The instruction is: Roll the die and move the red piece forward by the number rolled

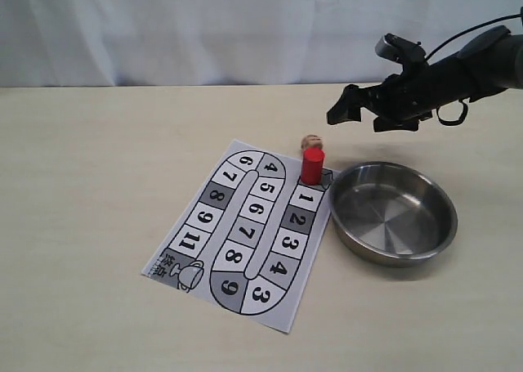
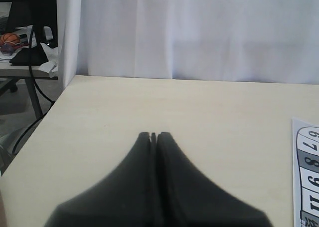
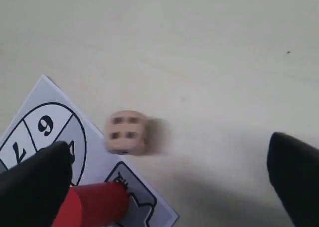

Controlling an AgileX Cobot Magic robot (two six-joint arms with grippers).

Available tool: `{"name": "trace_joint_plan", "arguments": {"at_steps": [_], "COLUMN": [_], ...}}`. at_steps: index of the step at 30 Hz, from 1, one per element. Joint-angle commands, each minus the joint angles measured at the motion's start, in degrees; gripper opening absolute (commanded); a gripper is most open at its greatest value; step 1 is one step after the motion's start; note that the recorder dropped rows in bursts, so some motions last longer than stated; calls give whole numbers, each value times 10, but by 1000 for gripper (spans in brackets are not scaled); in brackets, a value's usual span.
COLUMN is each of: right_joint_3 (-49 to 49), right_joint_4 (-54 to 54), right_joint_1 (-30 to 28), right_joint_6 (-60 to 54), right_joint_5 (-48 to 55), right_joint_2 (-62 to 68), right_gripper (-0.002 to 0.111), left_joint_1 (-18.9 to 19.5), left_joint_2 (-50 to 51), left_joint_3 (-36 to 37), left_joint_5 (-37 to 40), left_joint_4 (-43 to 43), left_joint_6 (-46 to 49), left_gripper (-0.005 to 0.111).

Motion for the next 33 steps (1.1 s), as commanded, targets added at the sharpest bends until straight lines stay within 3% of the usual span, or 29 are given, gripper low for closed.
{"name": "trace_joint_plan", "arguments": {"at_steps": [1, 17, 20, 29, 33], "right_joint_3": [-3, -3, -3, -3, -3], "right_joint_4": [1, -1, -15, -23, -39], "right_joint_1": [-6, -6, -6, 9, 49], "right_joint_6": [-11, 0, 0, 9, -2], "right_joint_5": [-4, -34, -34, -23, -20], "right_joint_2": [-2, -2, -7, -61, -84], "right_gripper": [104, 101, 88, 7, 4], "left_joint_1": [0, 0, 0, 0, 0], "left_joint_2": [-1, -1, -1, -1, -1], "left_joint_3": [1, 1, 1, 1, 1], "left_joint_5": [-7, -7, -5, -3, -3], "left_joint_4": [0, 0, 0, 0, 0], "left_joint_6": [-3, -3, -3, -3, -3], "left_gripper": [0, 0, 0, 0, 0]}}
